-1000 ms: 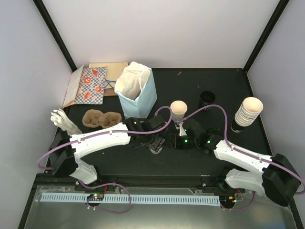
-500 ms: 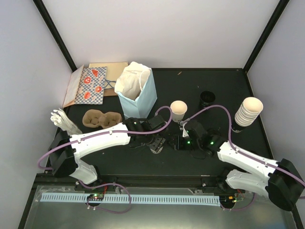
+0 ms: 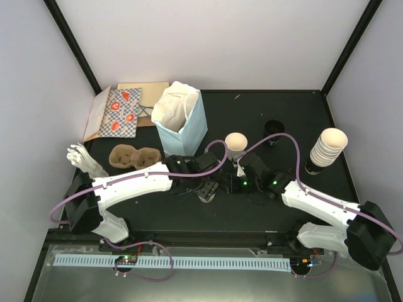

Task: Pack the takeout coffee

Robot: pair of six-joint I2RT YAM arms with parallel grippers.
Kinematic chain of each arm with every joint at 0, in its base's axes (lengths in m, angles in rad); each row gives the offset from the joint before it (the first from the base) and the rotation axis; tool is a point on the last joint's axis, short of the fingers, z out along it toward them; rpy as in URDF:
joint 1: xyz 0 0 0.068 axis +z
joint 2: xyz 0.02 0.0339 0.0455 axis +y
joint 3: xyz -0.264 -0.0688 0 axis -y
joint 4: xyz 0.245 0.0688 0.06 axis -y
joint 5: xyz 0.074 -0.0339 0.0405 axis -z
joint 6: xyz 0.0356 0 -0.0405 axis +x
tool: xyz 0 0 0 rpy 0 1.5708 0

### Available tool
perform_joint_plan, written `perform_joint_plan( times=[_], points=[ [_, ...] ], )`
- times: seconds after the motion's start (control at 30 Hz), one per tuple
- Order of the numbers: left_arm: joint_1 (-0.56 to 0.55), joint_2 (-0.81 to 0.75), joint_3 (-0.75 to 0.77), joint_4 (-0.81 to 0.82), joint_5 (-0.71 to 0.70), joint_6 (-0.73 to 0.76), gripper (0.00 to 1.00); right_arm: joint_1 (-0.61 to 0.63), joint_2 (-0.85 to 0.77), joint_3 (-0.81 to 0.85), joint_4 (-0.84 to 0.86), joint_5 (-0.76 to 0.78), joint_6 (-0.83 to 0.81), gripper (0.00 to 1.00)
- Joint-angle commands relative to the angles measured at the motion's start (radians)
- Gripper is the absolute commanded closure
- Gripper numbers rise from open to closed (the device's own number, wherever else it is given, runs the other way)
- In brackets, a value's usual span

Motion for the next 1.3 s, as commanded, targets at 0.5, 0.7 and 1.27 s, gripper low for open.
perform_joint_plan(
  times=[0.5, 0.7, 1.27],
  points=[
    [0.0, 0.007, -0.019, 0.014, 0.037, 0.012, 0.32, -0.007, 0.102, 0.018, 0.038, -0.026, -0.034, 0.6],
    [0.001, 0.001, -0.008, 0.002, 0.028, 0.013, 0.32, -0.007, -0.004, 0.075, -0.099, 0.132, -0.108, 0.55],
    [0.001, -0.075, 0.136, -0.116, -0.006, 0.009, 0.01, -0.009, -0.123, 0.232, -0.352, 0.311, -0.306, 0.42]
  ],
)
